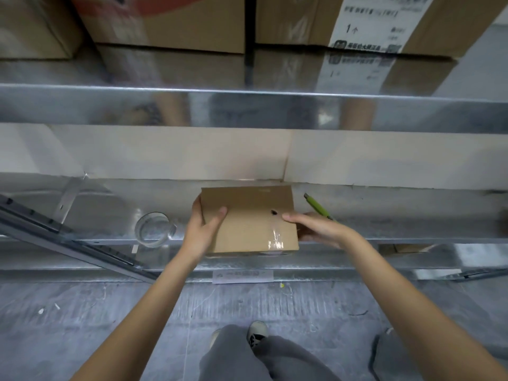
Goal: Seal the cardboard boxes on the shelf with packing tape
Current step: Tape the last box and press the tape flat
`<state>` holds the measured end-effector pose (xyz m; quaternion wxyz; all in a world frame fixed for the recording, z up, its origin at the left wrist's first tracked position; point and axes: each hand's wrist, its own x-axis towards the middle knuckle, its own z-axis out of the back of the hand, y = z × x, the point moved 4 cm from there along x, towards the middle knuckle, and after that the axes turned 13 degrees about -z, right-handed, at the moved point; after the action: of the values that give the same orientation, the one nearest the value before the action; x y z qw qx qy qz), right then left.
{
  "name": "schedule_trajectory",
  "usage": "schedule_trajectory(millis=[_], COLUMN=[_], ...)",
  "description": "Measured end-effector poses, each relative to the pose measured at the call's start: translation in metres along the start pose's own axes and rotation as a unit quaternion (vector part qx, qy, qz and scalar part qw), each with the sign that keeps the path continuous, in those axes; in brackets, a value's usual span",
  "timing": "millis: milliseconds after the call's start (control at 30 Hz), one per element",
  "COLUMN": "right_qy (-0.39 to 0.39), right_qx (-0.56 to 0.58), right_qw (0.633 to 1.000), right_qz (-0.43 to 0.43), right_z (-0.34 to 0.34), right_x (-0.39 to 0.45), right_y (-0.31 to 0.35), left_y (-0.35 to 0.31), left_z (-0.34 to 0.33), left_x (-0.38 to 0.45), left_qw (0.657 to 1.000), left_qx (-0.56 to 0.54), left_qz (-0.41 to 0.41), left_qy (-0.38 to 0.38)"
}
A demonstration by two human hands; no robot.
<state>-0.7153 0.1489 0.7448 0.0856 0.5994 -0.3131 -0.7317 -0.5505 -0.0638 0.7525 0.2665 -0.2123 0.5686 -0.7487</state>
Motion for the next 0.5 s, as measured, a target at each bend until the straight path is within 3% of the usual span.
schedule_trajectory(millis=[100, 233, 367, 500], right_qy=[-0.104, -0.29, -0.251, -0.183], right_qx=[-0.044, -0.079, -0.164, -0.345], right_qw=[0.994, 0.951, 0.935, 0.911], right_qz=[0.012, 0.075, 0.19, 0.133], right_z=[0.018, 0.033, 0.006, -0.013], right_x=[-0.011, -0.023, -0.02, 0.013], right_y=[0.013, 0.064, 0.118, 0.116], left_y=[-0.002, 0.0, 0.001, 0.004], left_z=[-0.005, -0.006, -0.005, -0.004], left_x=[0.009, 0.015, 0.015, 0.016], left_qw=[1.0, 1.0, 1.0, 0.999], left_qx=[-0.006, -0.012, -0.003, -0.008], left_qz=[0.008, 0.013, 0.024, 0.035], left_qy=[-0.013, -0.007, -0.005, 0.009])
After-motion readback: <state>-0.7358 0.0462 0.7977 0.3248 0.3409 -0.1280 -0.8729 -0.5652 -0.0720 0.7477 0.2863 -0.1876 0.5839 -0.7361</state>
